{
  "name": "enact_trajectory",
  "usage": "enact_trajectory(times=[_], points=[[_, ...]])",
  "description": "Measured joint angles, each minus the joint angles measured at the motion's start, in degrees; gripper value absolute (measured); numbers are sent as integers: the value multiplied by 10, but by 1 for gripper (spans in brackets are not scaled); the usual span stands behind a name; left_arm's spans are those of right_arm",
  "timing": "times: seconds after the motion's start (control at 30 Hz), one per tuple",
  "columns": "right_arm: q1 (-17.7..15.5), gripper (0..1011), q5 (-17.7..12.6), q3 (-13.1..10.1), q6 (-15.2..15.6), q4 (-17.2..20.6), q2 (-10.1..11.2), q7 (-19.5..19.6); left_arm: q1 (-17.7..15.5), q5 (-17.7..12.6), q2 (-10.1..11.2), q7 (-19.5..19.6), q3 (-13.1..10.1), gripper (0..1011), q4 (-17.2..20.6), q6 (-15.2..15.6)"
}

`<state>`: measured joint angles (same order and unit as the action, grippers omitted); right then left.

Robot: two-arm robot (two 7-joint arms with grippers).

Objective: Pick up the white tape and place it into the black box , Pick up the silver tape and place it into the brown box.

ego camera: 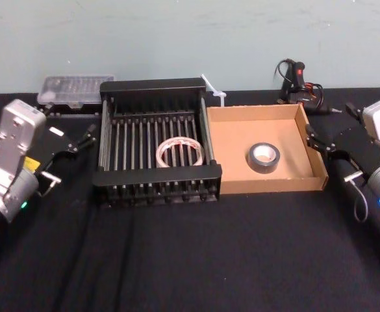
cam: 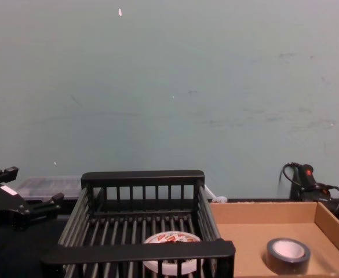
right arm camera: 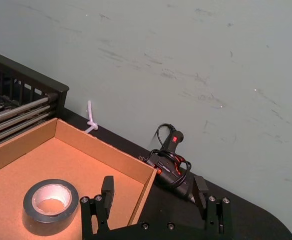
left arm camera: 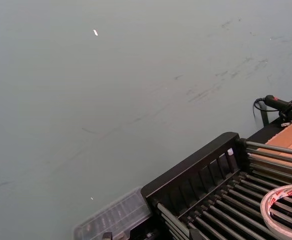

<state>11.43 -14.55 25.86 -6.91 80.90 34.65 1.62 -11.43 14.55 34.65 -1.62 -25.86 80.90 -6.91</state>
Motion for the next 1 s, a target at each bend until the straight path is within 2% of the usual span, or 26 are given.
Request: enact_trajectory(times=[1.0], points=[[0,1002,0,0,0,0,0,0,0,0,0,0,0,1001,0,0]])
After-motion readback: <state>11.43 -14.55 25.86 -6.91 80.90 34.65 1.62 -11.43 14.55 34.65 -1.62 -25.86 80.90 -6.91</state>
